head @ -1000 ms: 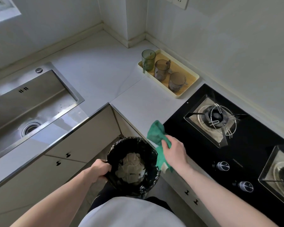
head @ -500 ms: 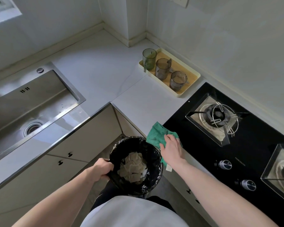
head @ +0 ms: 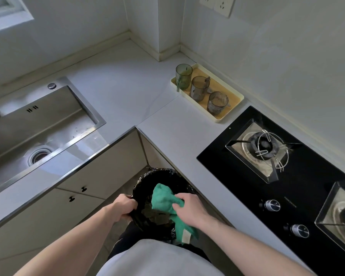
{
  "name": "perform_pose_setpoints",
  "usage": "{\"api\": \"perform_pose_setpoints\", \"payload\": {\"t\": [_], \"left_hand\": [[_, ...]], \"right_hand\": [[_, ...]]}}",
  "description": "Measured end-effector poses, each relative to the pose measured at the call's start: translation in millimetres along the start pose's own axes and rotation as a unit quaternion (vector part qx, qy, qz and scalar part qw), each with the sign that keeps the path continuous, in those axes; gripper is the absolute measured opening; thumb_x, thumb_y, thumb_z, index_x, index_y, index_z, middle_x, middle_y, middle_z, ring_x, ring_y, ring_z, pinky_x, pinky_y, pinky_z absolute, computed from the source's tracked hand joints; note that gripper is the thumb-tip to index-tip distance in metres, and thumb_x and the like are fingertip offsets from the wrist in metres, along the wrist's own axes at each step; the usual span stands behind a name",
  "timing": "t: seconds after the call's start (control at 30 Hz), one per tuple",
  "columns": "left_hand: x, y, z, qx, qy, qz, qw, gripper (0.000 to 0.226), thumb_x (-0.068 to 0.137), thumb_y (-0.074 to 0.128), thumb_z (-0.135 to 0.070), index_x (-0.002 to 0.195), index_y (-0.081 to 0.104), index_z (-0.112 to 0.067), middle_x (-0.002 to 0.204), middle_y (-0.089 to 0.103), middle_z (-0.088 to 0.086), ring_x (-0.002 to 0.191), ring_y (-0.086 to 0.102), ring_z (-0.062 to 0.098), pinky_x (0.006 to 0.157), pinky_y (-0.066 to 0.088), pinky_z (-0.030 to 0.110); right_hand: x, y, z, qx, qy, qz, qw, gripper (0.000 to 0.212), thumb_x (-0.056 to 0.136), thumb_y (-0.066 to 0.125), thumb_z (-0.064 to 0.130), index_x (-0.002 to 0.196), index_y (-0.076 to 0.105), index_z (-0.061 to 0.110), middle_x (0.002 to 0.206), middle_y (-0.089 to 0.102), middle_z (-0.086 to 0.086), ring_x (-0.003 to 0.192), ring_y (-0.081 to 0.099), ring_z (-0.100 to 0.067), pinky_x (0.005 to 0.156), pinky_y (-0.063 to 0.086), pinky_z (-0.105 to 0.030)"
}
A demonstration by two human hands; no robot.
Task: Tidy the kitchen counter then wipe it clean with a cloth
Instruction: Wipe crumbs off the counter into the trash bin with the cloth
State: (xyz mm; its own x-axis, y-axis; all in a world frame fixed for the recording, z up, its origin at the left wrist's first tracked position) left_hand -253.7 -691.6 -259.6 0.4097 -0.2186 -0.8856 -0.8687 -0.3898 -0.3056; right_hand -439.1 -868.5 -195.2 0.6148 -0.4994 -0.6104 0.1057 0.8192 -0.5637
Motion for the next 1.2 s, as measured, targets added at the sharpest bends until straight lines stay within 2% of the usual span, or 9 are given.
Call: {"api": "perform_pose_setpoints", "payload": {"t": [0.07,0.17,0.27,0.4,0.5,0.57,0.73,0.87,1.2], "left_hand": [[-1,-1,1,0.001,-0.001,-0.002,1.0,0.026,0.077,0.052,0.005,0.094,0.072,0.005,0.072,0.069,0.016,0.054,0.069,0.029,0.044,0.054,0.03],[3,-5,5,-0.007,-0.003,0.0,1.0,0.027,0.074,0.053,0.005,0.094,0.072,0.004,0.075,0.072,0.018,0.06,0.074,0.033,0.051,0.061,0.038],[10,-12,6,-0.009,0.001,-0.002,1.0,0.03,0.069,0.053,0.001,0.091,0.073,0.003,0.081,0.075,0.024,0.068,0.075,0.038,0.067,0.064,0.053],[15,-23,8,-0.018,0.004,-0.019,1.0,0.028,0.067,0.055,0.001,0.088,0.073,0.006,0.065,0.068,0.015,0.06,0.071,0.032,0.068,0.062,0.055],[19,-29,7,-0.025,0.005,-0.024,0.999,0.033,0.061,0.055,-0.003,0.089,0.072,0.005,0.067,0.066,0.016,0.066,0.074,0.04,0.072,0.06,0.062],[15,-32,1,-0.022,0.001,-0.033,0.999,0.027,0.066,0.055,0.0,0.088,0.072,0.004,0.063,0.064,0.013,0.06,0.071,0.036,0.069,0.061,0.055],[14,-39,3,-0.047,-0.013,-0.053,0.997,0.022,0.074,0.052,0.005,0.086,0.071,0.004,0.058,0.065,0.01,0.052,0.067,0.027,0.057,0.061,0.041],[20,-38,4,-0.053,-0.012,-0.068,0.996,0.022,0.075,0.052,0.006,0.086,0.071,0.006,0.057,0.062,0.009,0.047,0.063,0.024,0.048,0.055,0.031],[25,-43,2,-0.035,-0.023,-0.087,0.995,0.017,0.069,0.057,0.001,0.061,0.063,-0.013,0.053,0.053,0.005,0.049,0.052,0.021,0.05,0.048,0.028]], "right_hand": [[-5,-18,1,0.02,-0.003,-0.019,1.0,0.041,0.099,0.059,0.035,0.138,0.06,0.023,0.129,0.057,0.018,0.069,0.064,0.001,0.079,0.052,-0.013],[-7,-69,2,0.063,0.004,-0.094,0.994,0.03,0.094,0.062,0.04,0.121,0.071,0.032,0.101,0.076,0.012,0.076,0.071,-0.012,0.078,0.057,-0.028],[0,-130,2,0.122,-0.006,-0.176,0.977,0.011,0.093,0.064,0.036,0.093,0.075,0.034,0.074,0.072,0.013,0.071,0.069,-0.009,0.062,0.054,-0.028],[27,-206,-2,0.117,-0.024,-0.283,0.952,0.014,0.096,0.061,0.031,0.097,0.074,0.026,0.08,0.071,0.006,0.081,0.067,-0.016,0.069,0.052,-0.029],[63,-256,-8,-0.004,-0.013,-0.325,0.946,0.026,0.098,0.057,0.026,0.121,0.069,0.022,0.107,0.069,-0.009,0.111,0.057,-0.029,0.089,0.051,-0.035],[89,-282,-12,-0.096,0.016,-0.314,0.945,0.034,0.1,0.055,0.021,0.133,0.062,0.016,0.118,0.066,-0.015,0.122,0.047,-0.033,0.098,0.047,-0.04],[124,-316,-17,-0.271,0.124,-0.25,0.921,0.034,0.096,0.057,0.015,0.13,0.06,0.016,0.12,0.062,-0.013,0.121,0.048,-0.031,0.078,0.045,-0.04],[149,-322,-34,-0.301,0.185,-0.187,0.917,0.036,0.093,0.061,0.011,0.129,0.059,0.013,0.132,0.06,-0.015,0.123,0.055,-0.033,0.091,0.048,-0.041],[176,-275,-36,-0.301,0.119,-0.173,0.93,0.037,0.092,0.055,0.021,0.127,0.066,0.026,0.12,0.069,-0.008,0.11,0.065,-0.031,0.087,0.052,-0.033]]}}
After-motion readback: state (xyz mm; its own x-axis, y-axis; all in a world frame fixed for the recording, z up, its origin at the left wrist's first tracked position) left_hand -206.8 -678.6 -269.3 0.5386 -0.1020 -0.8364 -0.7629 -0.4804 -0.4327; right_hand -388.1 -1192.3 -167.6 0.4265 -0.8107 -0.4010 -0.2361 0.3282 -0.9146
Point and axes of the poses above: each hand's wrist, its own x-axis towards the middle knuckle, its own y-axis out of the palm, z = x × y, the point moved 9 cm from there along x, towards the middle knuckle
